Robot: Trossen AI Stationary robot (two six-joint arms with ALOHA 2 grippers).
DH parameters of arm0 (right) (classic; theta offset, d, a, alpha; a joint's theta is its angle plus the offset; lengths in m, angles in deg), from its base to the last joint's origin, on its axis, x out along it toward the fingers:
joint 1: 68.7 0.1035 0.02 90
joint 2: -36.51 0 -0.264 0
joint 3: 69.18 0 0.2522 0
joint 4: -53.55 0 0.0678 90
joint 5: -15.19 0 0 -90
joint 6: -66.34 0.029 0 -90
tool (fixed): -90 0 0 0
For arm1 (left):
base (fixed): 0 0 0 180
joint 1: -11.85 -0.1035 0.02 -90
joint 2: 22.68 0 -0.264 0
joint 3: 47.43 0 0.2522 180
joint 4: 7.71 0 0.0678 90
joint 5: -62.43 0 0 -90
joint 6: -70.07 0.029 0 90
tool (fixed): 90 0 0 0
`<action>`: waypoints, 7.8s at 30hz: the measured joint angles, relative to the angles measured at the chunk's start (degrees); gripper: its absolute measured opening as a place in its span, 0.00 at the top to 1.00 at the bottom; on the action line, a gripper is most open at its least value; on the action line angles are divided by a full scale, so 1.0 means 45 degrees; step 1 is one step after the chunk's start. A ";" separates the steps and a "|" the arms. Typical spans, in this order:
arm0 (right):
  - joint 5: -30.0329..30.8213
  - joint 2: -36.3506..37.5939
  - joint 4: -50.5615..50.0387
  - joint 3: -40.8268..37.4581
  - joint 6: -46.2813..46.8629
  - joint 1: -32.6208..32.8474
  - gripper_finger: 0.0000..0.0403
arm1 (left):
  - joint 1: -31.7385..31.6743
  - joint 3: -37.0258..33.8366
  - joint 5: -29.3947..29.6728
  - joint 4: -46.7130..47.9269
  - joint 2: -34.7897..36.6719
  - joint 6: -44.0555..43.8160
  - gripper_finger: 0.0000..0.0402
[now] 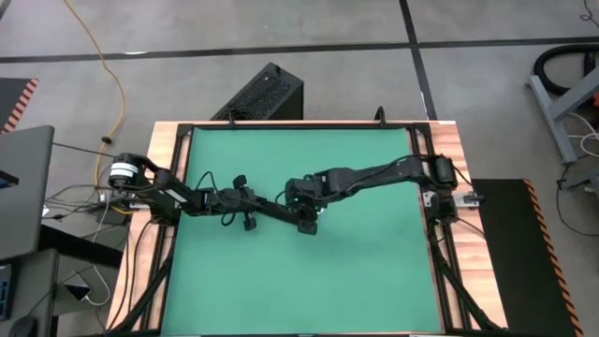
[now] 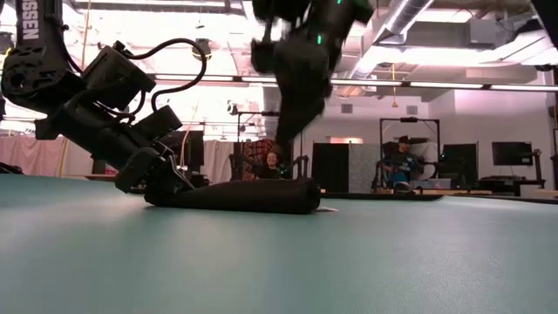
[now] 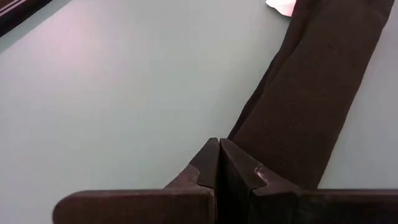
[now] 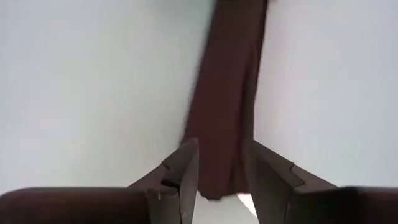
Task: Roll towel
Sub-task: Roll the black towel, then return to Home Position
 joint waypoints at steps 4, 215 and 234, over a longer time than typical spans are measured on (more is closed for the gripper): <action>0.1928 0.0715 0.3030 -0.0803 -0.0673 0.1047 0.63 | 0.0000 -0.0014 0.0005 -0.0042 -0.0004 -0.0250 1.00; -0.7753 0.9913 1.8594 -1.1691 0.1117 -0.1883 0.83 | -0.2102 -0.1395 -0.4984 -0.4924 0.9996 -0.2493 1.00; 0.1026 1.9710 1.1968 -1.5764 -0.3460 -0.1385 0.83 | -0.2973 0.0799 0.0045 1.0534 2.0808 0.0214 1.00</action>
